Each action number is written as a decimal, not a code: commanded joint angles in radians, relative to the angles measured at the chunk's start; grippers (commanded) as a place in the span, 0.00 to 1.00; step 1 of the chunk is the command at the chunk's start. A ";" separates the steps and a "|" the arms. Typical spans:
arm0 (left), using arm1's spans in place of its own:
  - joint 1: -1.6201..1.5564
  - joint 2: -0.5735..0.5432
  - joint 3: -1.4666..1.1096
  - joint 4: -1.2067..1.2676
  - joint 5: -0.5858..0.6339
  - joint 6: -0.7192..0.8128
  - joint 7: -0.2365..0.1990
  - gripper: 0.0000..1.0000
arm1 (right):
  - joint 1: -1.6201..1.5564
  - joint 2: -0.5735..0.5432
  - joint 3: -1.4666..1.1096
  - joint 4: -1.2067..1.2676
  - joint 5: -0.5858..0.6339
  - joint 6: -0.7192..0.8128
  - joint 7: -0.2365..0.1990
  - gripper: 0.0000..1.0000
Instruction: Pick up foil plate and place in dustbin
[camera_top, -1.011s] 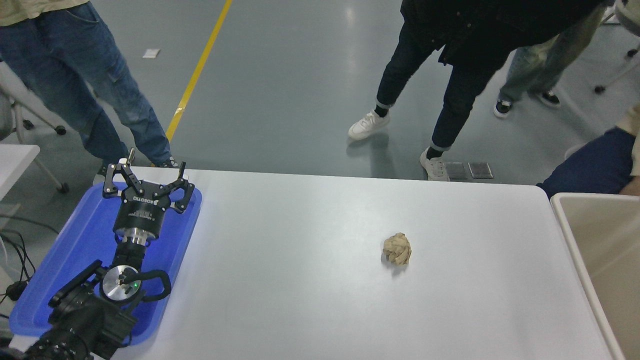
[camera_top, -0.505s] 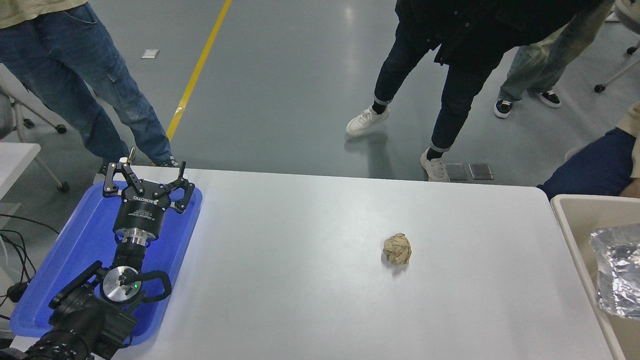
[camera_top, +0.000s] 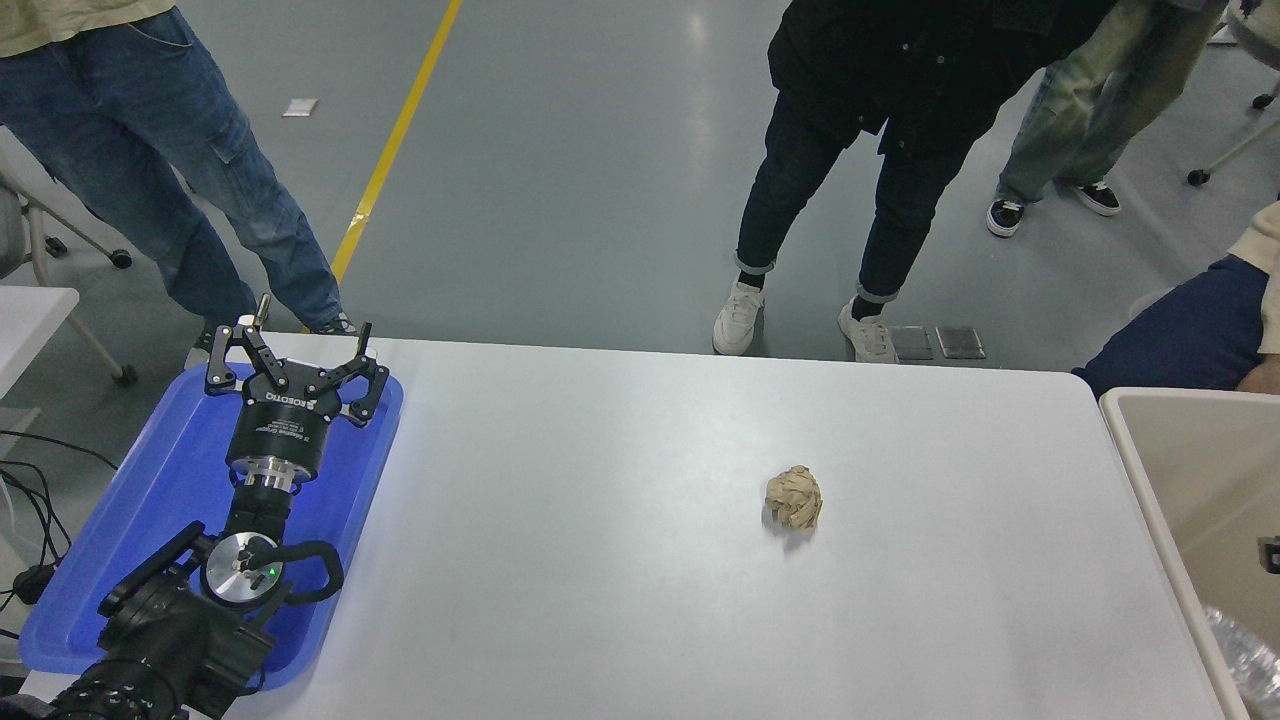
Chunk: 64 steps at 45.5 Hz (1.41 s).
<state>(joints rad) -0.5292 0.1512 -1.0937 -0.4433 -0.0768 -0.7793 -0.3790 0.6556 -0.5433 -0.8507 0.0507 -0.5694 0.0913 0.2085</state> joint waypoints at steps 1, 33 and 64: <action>0.000 0.001 0.000 0.000 0.000 0.000 0.000 1.00 | 0.045 0.005 0.048 0.041 0.022 0.004 0.003 1.00; 0.000 -0.001 0.000 0.000 0.002 0.000 0.005 1.00 | 0.854 -0.316 0.067 1.132 -0.104 0.242 -0.169 1.00; 0.000 -0.001 0.000 0.000 0.000 0.000 0.003 1.00 | 1.736 0.078 -0.372 1.508 0.285 0.663 -0.169 1.00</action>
<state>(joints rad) -0.5292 0.1508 -1.0937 -0.4433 -0.0751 -0.7793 -0.3743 2.1461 -0.6479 -1.1719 1.4835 -0.4943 0.5734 0.0431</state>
